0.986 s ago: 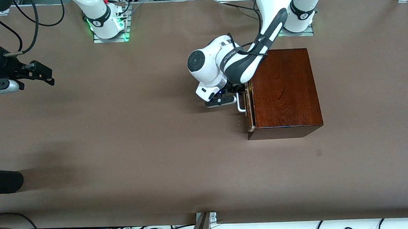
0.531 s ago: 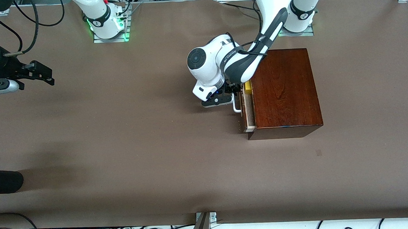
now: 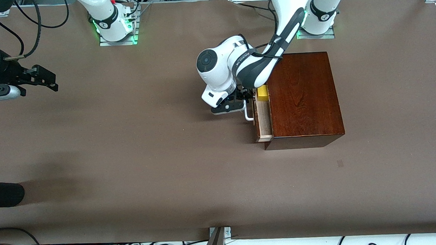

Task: Open drawer, take yellow block, close drawer
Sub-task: 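Pull the drawer handle outward with the left gripper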

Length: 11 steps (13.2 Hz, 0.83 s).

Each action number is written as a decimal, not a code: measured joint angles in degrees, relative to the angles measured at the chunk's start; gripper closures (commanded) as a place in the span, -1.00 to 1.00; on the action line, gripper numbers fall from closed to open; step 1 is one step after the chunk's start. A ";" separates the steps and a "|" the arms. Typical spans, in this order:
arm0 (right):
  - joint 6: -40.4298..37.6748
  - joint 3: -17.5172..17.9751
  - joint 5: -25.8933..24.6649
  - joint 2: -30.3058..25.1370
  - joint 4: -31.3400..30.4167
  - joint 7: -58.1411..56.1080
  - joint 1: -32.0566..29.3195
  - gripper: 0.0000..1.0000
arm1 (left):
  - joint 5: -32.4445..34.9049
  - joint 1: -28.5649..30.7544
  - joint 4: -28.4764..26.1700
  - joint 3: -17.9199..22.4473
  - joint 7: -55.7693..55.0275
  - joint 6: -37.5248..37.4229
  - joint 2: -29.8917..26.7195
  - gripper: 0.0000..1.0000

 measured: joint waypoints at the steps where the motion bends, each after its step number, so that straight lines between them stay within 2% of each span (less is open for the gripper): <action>1: 0.00 0.00 0.00 0.00 0.00 0.00 0.00 -1.00 | 0.03 -0.82 0.89 0.00 -0.01 0.34 0.39 -1.00; 7: 0.00 0.00 0.00 0.00 0.00 0.00 0.00 -1.00 | 0.96 -3.08 2.37 1.10 -0.07 -0.05 1.64 -1.00; 11: 0.00 0.00 0.00 0.00 0.00 0.00 0.00 -1.00 | 2.45 -3.69 4.18 0.80 -0.02 -3.05 2.96 -1.00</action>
